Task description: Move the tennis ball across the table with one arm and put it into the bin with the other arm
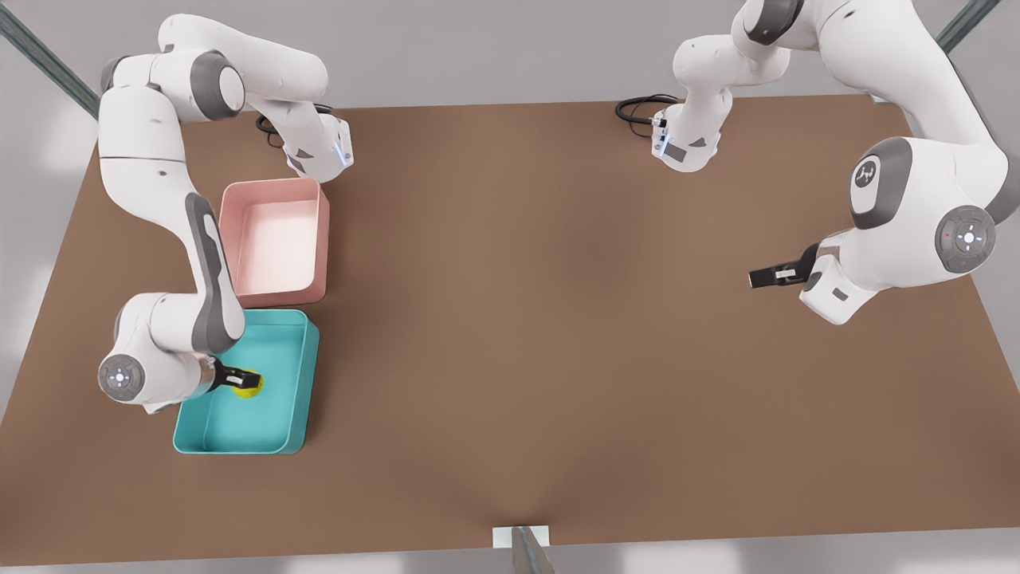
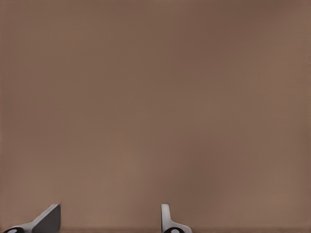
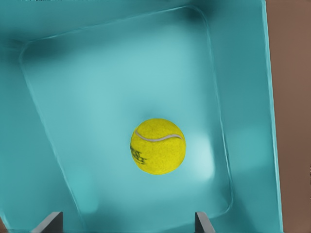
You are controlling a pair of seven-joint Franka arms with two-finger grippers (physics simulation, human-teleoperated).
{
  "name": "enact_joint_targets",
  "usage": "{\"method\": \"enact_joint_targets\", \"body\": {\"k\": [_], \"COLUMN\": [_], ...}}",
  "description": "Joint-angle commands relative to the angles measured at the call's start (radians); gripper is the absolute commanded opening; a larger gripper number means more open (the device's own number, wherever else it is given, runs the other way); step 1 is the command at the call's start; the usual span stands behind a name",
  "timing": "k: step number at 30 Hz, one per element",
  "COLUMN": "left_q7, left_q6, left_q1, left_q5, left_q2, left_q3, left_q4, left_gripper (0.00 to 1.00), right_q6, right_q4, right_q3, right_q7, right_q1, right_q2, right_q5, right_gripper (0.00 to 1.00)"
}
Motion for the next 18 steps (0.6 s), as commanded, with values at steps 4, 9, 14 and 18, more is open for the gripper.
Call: {"method": "enact_joint_targets", "body": {"k": [4, 9, 14, 18], "left_q7": [-0.004, -0.004, -0.002, -0.004], "left_q6": [-0.004, -0.004, -0.004, -0.004], "left_q1": [-0.003, -0.003, -0.003, 0.000], "left_q5": [0.003, 0.005, 0.006, 0.005], "left_q2": [-0.001, 0.000, 0.002, 0.002], "left_q3": [0.000, 0.000, 0.000, 0.000], "left_q4": [0.000, 0.000, 0.000, 0.000], "left_gripper": [1.00, 1.00, 1.00, 1.00], "right_q6": [-0.224, -0.363, -0.380, -0.364], "right_q4": [0.060, 0.059, -0.009, -0.063], "right_q3": [0.011, 0.001, -0.009, -0.009], "right_q7": [-0.305, -0.225, -0.251, -0.254], "right_q1": [0.053, 0.079, 0.064, 0.055], "right_q2": [-0.148, -0.418, -0.518, -0.559], "right_q5": [0.027, 0.096, 0.088, 0.094], "right_gripper": [1.00, 1.00, 1.00, 1.00]}}
